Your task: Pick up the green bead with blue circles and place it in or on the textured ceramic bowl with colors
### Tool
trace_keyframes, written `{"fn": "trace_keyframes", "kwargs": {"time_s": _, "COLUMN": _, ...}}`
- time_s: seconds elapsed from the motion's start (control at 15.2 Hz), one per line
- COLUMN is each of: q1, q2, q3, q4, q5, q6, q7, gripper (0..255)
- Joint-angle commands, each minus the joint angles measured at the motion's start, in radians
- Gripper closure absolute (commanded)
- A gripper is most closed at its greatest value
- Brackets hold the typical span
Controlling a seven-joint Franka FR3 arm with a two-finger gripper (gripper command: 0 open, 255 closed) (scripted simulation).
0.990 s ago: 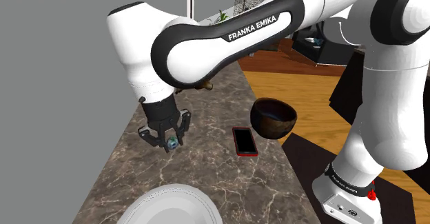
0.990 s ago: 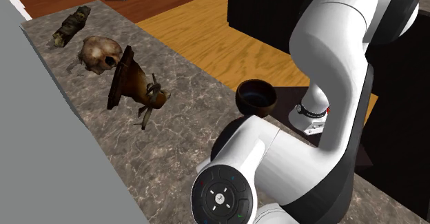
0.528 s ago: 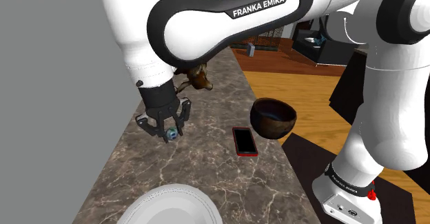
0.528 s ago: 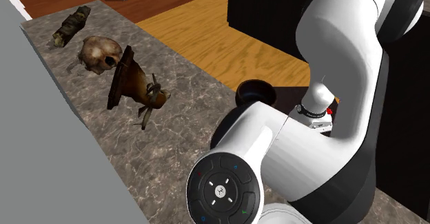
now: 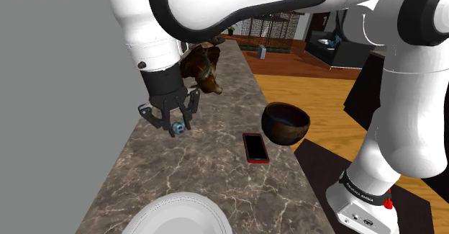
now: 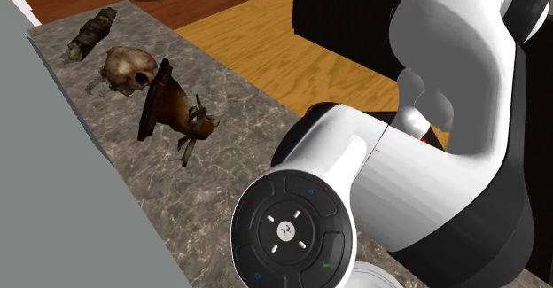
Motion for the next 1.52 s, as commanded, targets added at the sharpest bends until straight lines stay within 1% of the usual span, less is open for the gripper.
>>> {"fn": "trace_keyframes", "kwargs": {"time_s": 0.0, "q1": 0.003, "q2": -0.001, "q3": 0.001, "q4": 0.027, "q5": 0.001, "q6": -0.027, "q7": -0.001, "gripper": 255}}
{"fn": "trace_keyframes", "kwargs": {"time_s": 0.2, "q1": 0.008, "q2": 0.001, "q3": 0.002, "q4": 0.07, "q5": 0.001, "q6": -0.068, "q7": -0.002, "gripper": 255}}
{"fn": "trace_keyframes", "kwargs": {"time_s": 0.46, "q1": -0.098, "q2": -0.189, "q3": 0.0, "q4": -0.155, "q5": 0.092, "q6": 0.002, "q7": -0.096, "gripper": 255}}
{"fn": "trace_keyframes", "kwargs": {"time_s": 0.73, "q1": -0.166, "q2": -0.366, "q3": -0.033, "q4": -0.338, "q5": 0.175, "q6": 0.043, "q7": -0.21, "gripper": 255}}
{"fn": "trace_keyframes", "kwargs": {"time_s": 0.92, "q1": -0.195, "q2": -0.489, "q3": -0.074, "q4": -0.457, "q5": 0.224, "q6": 0.058, "q7": -0.298, "gripper": 255}}
{"fn": "trace_keyframes", "kwargs": {"time_s": 1.06, "q1": -0.205, "q2": -0.565, "q3": -0.107, "q4": -0.528, "q5": 0.247, "q6": 0.063, "q7": -0.355, "gripper": 255}}
{"fn": "trace_keyframes", "kwargs": {"time_s": 1.25, "q1": -0.216, "q2": -0.67, "q3": -0.16, "q4": -0.626, "q5": 0.269, "q6": 0.064, "q7": -0.436, "gripper": 255}}
{"fn": "trace_keyframes", "kwargs": {"time_s": 1.45, "q1": -0.224, "q2": -0.766, "q3": -0.217, "q4": -0.713, "q5": 0.275, "q6": 0.06, "q7": -0.513, "gripper": 255}}
